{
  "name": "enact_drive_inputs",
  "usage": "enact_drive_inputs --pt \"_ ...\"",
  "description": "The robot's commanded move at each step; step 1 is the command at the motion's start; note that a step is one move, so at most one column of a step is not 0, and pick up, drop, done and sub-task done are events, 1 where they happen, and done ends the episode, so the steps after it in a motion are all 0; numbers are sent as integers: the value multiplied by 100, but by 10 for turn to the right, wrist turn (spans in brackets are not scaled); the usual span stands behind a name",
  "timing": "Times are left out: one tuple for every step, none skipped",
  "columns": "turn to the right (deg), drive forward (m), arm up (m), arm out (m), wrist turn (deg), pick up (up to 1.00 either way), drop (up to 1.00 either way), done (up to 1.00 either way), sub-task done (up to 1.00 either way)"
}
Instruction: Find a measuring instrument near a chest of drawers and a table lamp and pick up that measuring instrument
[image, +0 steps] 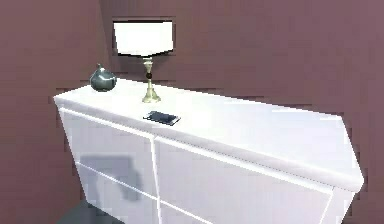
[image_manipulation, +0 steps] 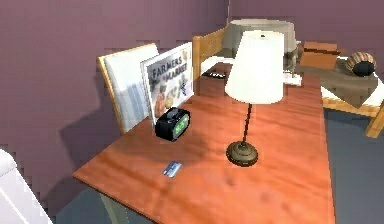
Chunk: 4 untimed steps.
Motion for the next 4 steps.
enact_drive_inputs --pt "0 0 50 0 0 0 0 0 0" --pt "0 0 38 0 0 0 0 0 0" --pt "0 0 0 48 0 0 0 0 0" --pt "0 0 0 0 450 0 0 0 0"
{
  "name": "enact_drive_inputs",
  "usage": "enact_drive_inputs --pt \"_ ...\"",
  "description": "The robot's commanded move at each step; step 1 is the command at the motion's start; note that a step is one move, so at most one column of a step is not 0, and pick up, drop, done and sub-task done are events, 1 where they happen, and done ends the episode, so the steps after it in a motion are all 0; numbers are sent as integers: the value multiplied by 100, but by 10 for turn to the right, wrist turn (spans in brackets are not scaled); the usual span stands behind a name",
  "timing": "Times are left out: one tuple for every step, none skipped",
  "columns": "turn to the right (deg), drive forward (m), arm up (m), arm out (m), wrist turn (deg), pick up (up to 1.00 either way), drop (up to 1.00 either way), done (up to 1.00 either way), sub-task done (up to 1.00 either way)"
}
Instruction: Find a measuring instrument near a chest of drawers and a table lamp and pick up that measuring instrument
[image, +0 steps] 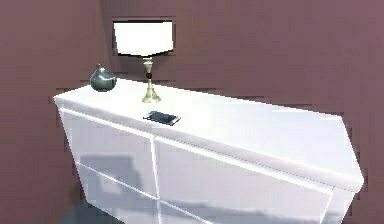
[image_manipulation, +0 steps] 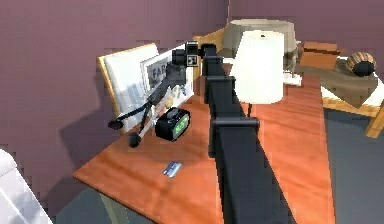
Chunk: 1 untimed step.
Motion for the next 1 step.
enact_drive_inputs --pt "0 0 0 0 450 0 0 0 0"
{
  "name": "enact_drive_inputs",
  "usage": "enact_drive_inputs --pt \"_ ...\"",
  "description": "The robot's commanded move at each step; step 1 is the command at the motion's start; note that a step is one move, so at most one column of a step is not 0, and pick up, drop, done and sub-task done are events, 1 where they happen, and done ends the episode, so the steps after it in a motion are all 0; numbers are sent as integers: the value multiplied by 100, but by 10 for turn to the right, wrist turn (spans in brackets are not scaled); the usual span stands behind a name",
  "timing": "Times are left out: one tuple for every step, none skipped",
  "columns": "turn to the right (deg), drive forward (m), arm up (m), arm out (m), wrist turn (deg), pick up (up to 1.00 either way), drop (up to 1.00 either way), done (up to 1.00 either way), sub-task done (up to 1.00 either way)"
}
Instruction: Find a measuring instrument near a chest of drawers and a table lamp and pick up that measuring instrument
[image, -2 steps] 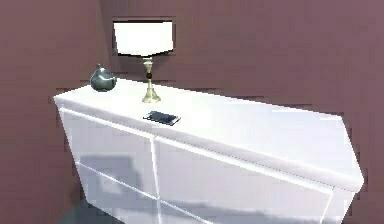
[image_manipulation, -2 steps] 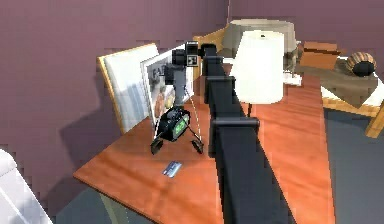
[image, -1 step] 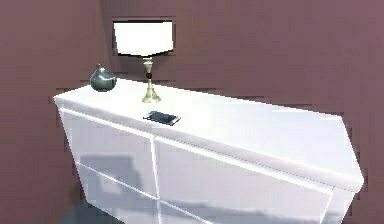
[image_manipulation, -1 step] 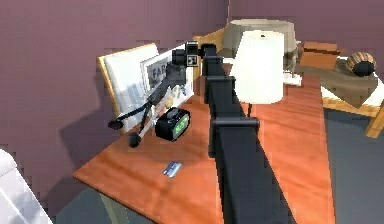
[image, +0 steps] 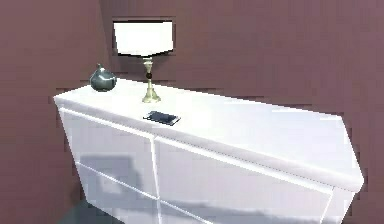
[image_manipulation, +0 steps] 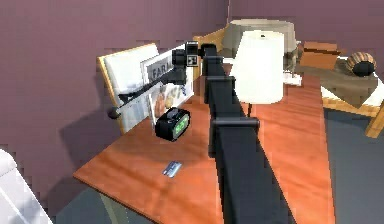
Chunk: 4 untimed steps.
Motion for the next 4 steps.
enact_drive_inputs --pt "0 0 0 0 450 0 0 0 0" --pt "0 0 0 0 240 0 0 0 0" --pt "0 0 -28 0 0 0 0 0 0" --pt "0 0 0 0 0 100 0 0 0"
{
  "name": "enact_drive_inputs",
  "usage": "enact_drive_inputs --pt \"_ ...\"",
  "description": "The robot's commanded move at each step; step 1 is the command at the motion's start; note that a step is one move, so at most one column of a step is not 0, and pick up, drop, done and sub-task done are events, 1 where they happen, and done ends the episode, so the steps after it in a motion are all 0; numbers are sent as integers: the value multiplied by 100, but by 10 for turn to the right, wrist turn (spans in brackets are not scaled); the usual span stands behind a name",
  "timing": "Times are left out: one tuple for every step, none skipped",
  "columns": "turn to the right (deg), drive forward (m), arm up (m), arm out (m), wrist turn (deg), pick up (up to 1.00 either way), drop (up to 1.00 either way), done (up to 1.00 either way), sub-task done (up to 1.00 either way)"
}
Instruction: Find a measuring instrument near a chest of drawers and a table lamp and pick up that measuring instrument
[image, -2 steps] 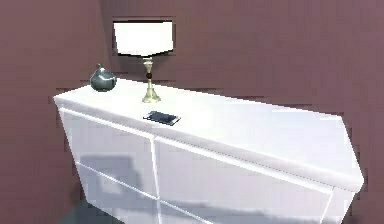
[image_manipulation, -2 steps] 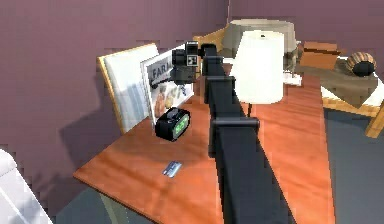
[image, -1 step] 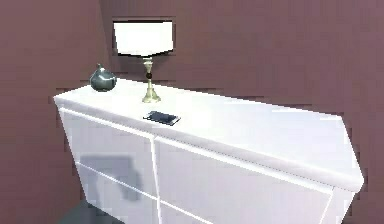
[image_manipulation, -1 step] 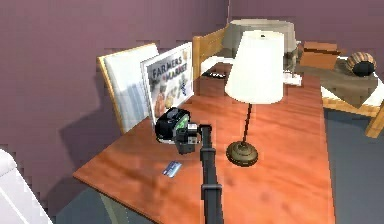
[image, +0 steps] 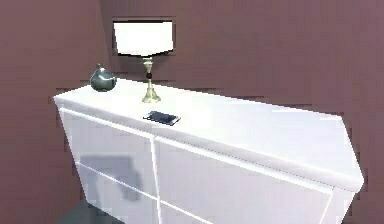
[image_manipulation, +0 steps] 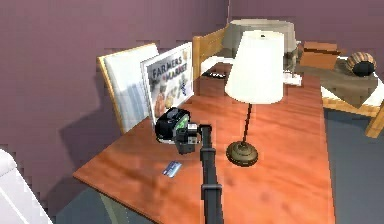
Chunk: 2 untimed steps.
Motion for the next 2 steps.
enact_drive_inputs --pt "0 0 10 0 0 0 0 0 0" --pt "0 0 0 0 0 0 0 100 0"
